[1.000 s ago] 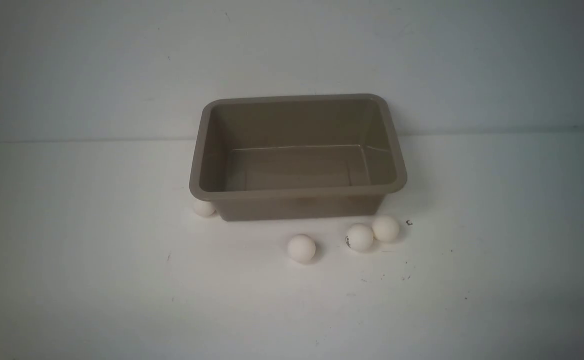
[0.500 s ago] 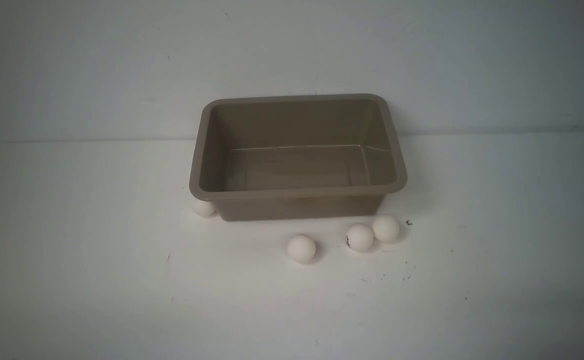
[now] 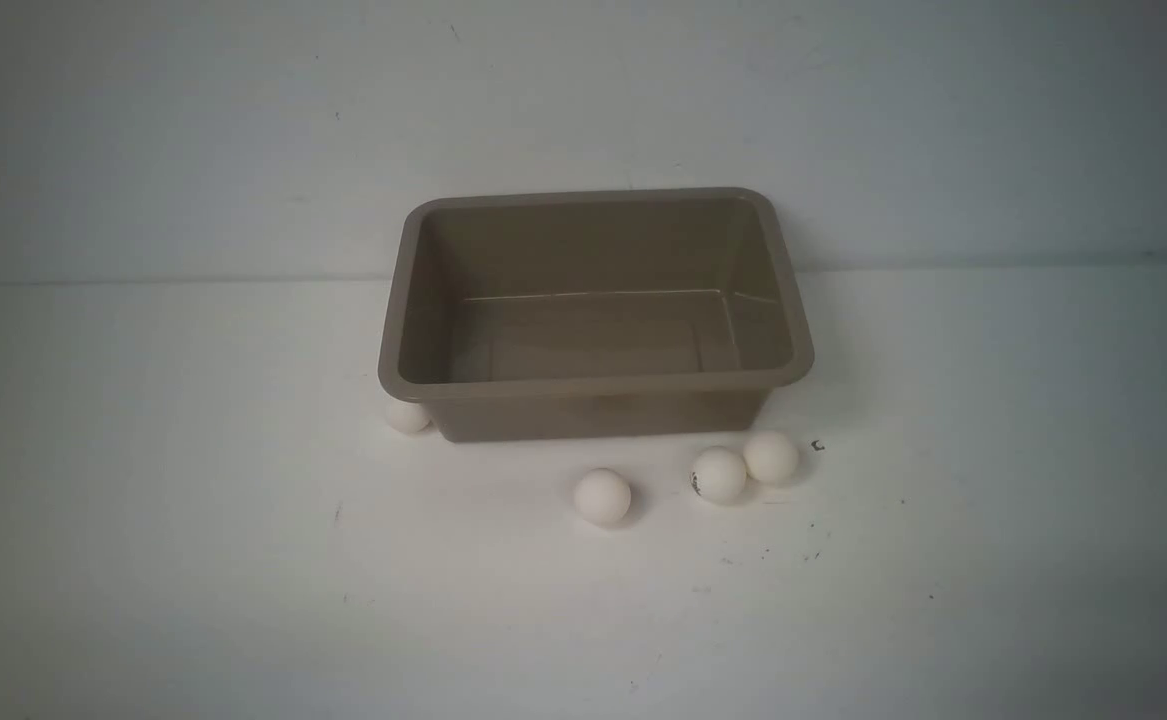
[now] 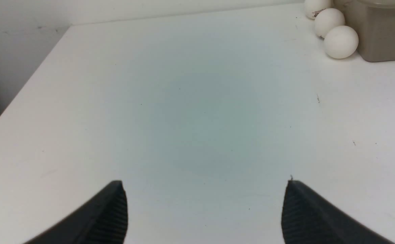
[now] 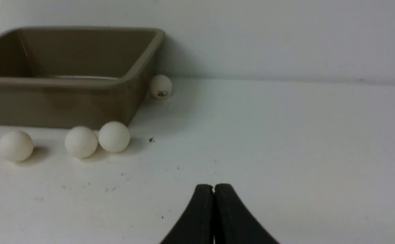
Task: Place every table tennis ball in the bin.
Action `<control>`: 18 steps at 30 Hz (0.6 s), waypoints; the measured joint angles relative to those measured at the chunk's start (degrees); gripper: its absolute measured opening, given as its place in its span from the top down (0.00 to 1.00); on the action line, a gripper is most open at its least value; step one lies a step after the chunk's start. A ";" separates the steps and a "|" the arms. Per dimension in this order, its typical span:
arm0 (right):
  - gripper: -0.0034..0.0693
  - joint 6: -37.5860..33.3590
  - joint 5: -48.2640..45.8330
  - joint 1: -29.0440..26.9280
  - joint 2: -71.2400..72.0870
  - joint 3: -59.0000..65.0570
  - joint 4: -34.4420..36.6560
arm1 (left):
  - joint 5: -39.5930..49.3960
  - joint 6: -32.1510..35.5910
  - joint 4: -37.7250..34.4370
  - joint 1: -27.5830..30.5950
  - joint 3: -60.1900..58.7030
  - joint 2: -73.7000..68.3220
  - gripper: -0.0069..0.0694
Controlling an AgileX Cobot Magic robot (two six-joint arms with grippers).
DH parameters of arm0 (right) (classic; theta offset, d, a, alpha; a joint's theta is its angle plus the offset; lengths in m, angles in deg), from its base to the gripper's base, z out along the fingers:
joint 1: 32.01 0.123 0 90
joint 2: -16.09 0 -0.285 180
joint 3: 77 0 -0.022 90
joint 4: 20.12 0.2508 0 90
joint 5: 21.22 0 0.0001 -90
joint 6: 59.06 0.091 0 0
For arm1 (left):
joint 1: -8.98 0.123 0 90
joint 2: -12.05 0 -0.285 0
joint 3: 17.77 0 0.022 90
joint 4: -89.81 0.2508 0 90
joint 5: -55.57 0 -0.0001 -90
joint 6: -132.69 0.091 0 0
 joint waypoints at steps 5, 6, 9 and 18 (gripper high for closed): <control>0.98 0.00 -1.00 0.00 0.00 -5.93 0.05 | 0.00 0.00 0.00 0.00 0.00 0.00 0.19; 0.98 0.00 -1.83 0.00 0.00 -7.40 0.11 | 0.00 0.00 0.00 0.00 0.00 0.00 0.19; 0.98 0.00 -4.80 0.00 0.00 -10.88 0.53 | 0.00 0.00 0.00 0.00 0.00 0.00 0.19; 0.98 0.00 -13.25 0.00 0.02 -17.07 1.64 | 0.00 0.00 0.00 0.00 0.00 0.00 0.19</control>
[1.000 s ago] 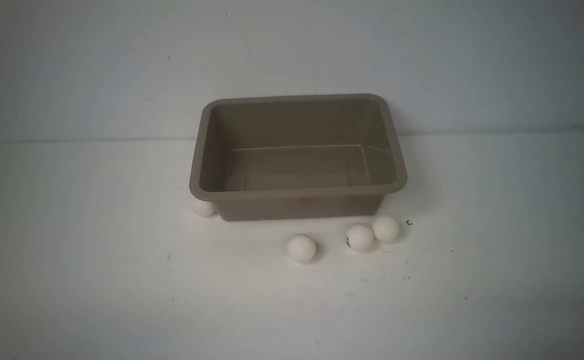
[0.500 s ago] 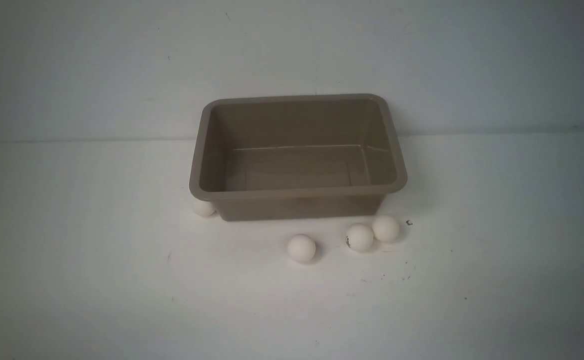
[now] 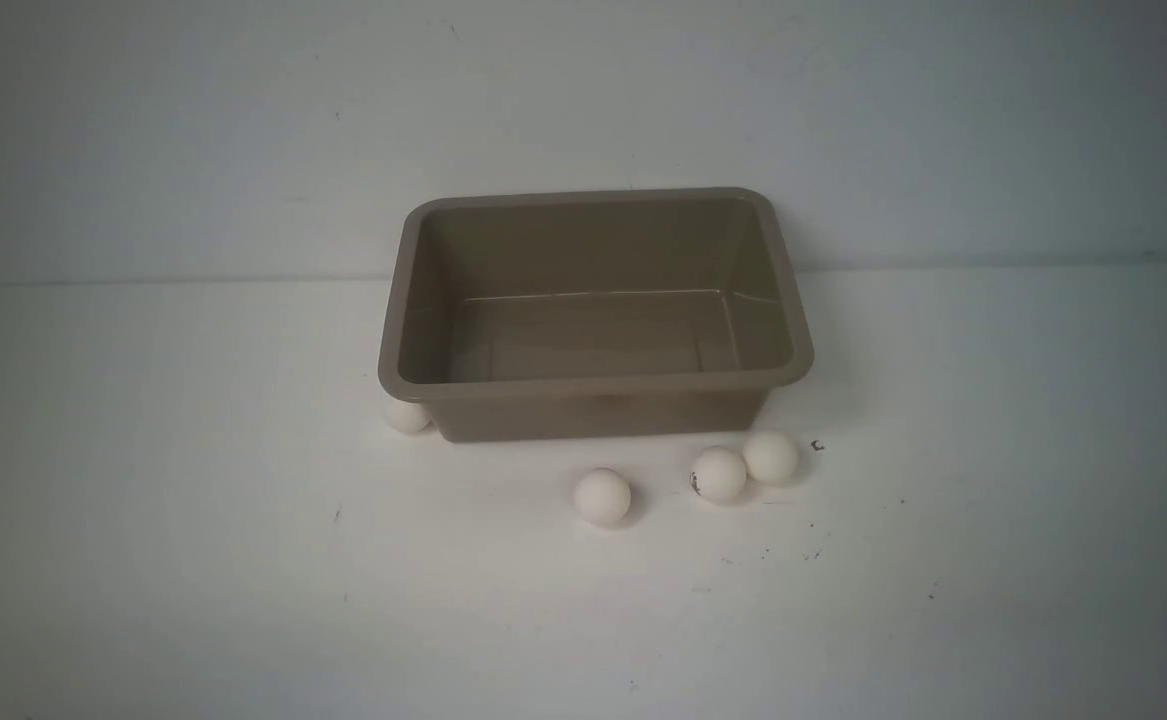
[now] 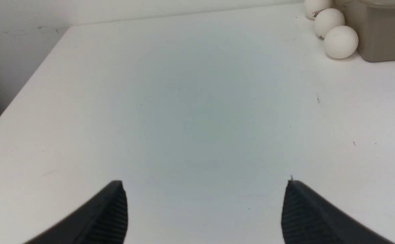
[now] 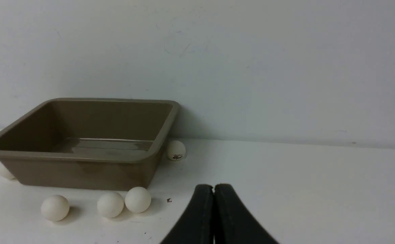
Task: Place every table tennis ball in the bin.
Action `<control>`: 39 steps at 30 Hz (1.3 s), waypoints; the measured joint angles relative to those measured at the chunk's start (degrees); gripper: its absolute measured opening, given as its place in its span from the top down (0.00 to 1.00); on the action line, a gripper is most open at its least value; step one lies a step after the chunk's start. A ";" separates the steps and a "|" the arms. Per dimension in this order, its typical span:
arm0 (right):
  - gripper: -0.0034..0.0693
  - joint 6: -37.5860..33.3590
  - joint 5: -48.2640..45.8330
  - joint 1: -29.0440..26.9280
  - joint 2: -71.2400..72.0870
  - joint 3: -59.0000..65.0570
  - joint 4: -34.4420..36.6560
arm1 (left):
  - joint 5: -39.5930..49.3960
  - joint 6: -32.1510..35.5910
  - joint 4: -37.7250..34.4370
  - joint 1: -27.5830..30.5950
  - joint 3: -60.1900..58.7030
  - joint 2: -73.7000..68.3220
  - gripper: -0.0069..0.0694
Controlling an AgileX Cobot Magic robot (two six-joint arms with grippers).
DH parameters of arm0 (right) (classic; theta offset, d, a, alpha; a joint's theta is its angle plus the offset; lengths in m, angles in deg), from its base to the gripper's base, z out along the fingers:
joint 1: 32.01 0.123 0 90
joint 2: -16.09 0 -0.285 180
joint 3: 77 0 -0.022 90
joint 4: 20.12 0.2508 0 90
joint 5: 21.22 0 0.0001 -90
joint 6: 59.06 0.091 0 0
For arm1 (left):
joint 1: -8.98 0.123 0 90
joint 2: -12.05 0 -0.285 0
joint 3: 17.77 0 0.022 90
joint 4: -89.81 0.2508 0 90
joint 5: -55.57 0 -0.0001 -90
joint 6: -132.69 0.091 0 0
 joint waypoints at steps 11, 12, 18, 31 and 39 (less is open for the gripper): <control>0.98 0.00 -3.39 0.00 0.00 -0.05 6.12 | 0.00 0.00 0.00 0.00 0.00 0.00 0.19; 0.98 0.00 -2.96 0.00 0.00 -0.05 6.50 | 0.00 0.00 0.00 0.00 0.00 0.00 0.19; 0.98 0.00 -0.93 0.00 0.00 -0.05 9.24 | 0.00 0.00 0.00 0.00 0.00 0.00 0.19; 0.98 0.00 -0.42 0.00 0.00 -0.05 9.68 | 0.00 0.00 0.00 0.00 0.00 0.00 0.19; 0.98 0.00 -0.42 0.00 0.00 -0.05 9.68 | 0.00 0.00 0.00 0.00 0.00 0.00 0.19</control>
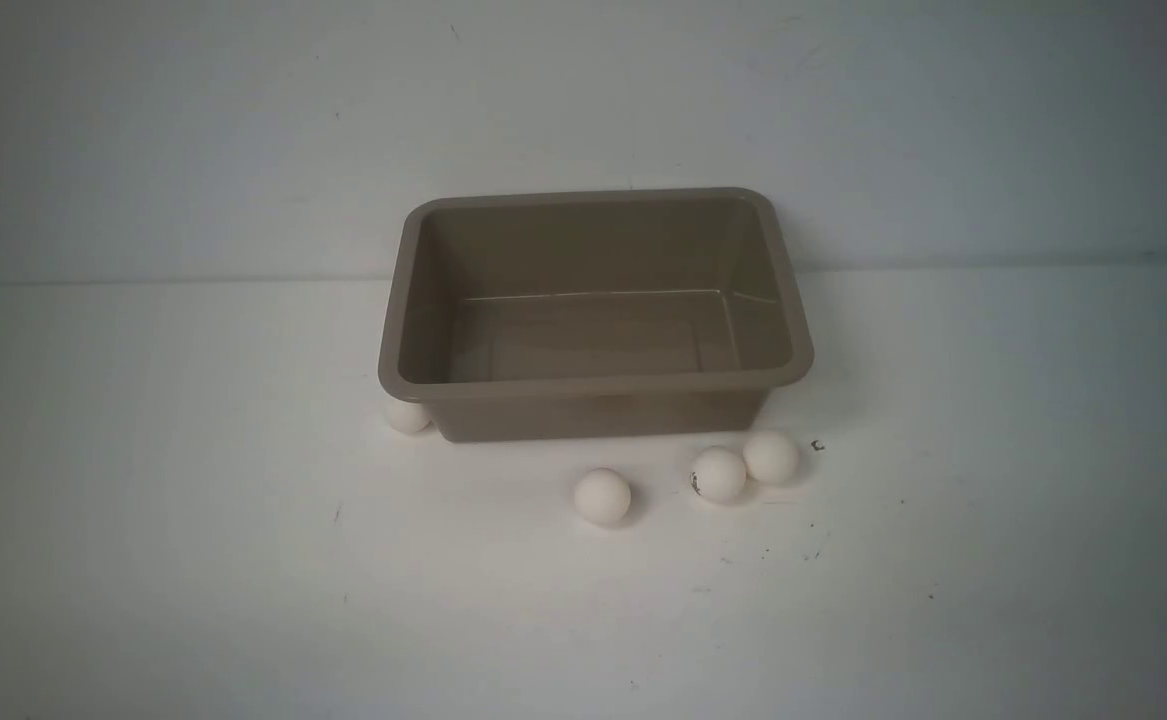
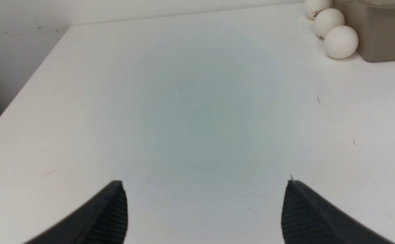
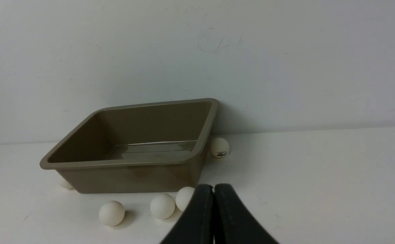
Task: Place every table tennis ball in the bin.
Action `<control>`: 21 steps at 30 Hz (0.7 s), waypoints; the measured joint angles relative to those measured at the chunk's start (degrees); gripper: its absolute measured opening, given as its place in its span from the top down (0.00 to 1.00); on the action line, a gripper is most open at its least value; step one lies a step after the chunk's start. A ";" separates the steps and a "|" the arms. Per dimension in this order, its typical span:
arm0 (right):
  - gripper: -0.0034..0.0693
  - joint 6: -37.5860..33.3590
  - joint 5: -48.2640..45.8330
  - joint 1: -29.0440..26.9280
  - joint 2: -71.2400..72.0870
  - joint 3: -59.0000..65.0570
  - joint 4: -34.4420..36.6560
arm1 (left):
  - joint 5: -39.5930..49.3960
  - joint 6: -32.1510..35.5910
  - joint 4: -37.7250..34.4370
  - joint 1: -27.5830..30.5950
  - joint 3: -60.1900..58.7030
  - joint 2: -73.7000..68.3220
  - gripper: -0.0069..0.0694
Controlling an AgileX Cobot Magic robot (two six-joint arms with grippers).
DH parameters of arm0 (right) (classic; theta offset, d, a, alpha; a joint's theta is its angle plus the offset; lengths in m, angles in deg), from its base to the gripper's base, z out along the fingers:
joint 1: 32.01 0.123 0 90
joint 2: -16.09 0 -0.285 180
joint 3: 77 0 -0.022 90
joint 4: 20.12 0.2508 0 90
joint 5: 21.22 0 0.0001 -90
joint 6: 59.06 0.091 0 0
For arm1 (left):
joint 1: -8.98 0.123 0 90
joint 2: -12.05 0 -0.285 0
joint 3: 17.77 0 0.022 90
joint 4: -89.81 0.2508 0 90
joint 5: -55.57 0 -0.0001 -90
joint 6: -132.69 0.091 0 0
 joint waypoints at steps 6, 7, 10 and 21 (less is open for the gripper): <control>0.98 0.00 0.00 0.00 0.00 0.00 0.43 | 0.00 0.00 0.00 0.00 0.00 0.00 0.19; 0.98 0.00 0.00 0.00 0.00 0.00 0.58 | 0.00 0.00 0.00 0.00 0.00 0.00 0.19; 0.98 0.00 0.00 0.00 0.00 0.00 0.63 | 0.00 0.00 0.00 0.00 0.00 0.00 0.19; 0.98 -0.69 0.00 0.00 0.00 0.00 1.01 | -4.69 -1.08 -11.36 0.00 -0.49 0.00 0.19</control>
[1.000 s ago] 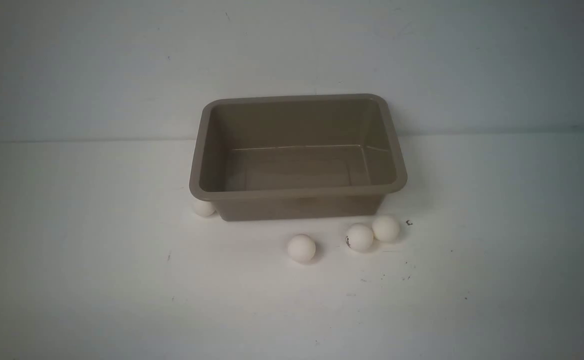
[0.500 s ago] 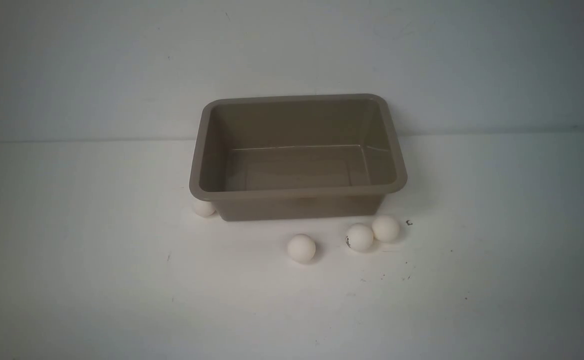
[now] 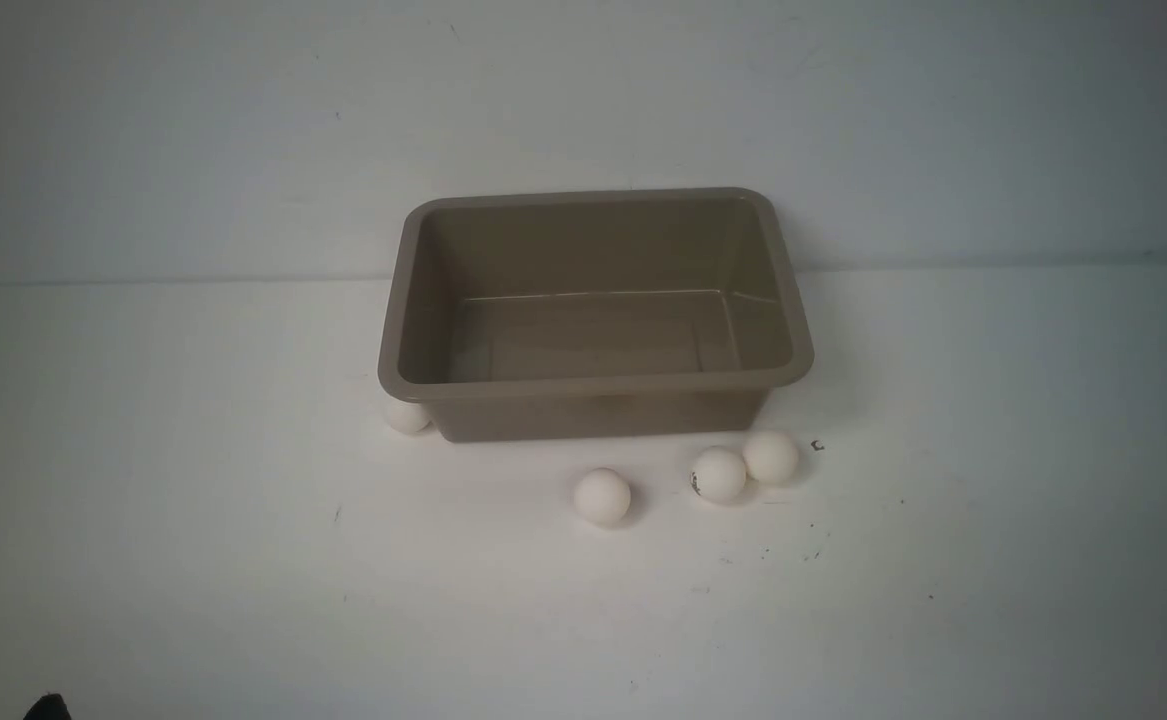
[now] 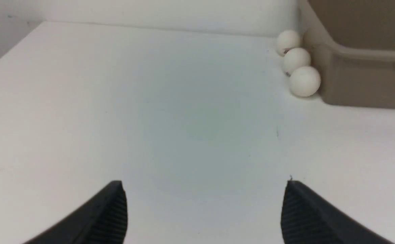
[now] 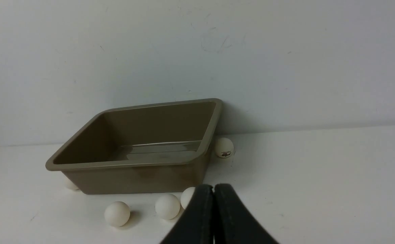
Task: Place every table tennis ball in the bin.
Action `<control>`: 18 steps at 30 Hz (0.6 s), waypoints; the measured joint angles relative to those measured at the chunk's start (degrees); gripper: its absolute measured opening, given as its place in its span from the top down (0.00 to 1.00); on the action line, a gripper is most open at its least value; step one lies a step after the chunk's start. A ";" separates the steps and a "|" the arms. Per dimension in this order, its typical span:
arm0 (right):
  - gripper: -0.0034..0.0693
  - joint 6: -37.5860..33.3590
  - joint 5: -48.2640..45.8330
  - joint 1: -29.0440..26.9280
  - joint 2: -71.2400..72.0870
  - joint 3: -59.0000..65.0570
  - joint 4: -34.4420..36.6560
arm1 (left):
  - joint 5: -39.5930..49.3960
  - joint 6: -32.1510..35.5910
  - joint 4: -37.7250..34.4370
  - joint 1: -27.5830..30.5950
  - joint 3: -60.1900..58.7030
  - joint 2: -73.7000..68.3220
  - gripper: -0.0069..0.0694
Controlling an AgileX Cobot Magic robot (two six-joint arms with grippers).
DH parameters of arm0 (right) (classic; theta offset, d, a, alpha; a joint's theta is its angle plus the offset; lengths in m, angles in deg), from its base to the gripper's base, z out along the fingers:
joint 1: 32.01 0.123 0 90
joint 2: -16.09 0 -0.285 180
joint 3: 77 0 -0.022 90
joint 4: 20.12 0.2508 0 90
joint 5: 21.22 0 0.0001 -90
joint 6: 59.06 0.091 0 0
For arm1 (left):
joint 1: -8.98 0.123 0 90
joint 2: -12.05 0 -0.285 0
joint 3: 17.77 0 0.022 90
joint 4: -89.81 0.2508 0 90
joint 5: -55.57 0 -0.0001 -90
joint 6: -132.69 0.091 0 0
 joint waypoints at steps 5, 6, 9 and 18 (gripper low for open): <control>0.98 -1.66 0.00 0.00 0.00 0.00 0.00 | -3.89 -0.11 -2.56 0.00 0.00 0.00 0.19; 0.98 -1.70 0.00 0.00 0.00 0.00 0.06 | -4.88 -0.11 -2.74 0.00 0.00 0.00 0.19; 0.98 -1.86 0.00 0.00 0.00 0.00 0.45 | -7.55 -1.57 -4.00 0.00 0.00 0.00 0.19; 0.98 -1.62 -0.42 0.00 0.00 0.00 0.45 | -18.24 -3.69 -10.16 0.00 0.00 0.00 0.19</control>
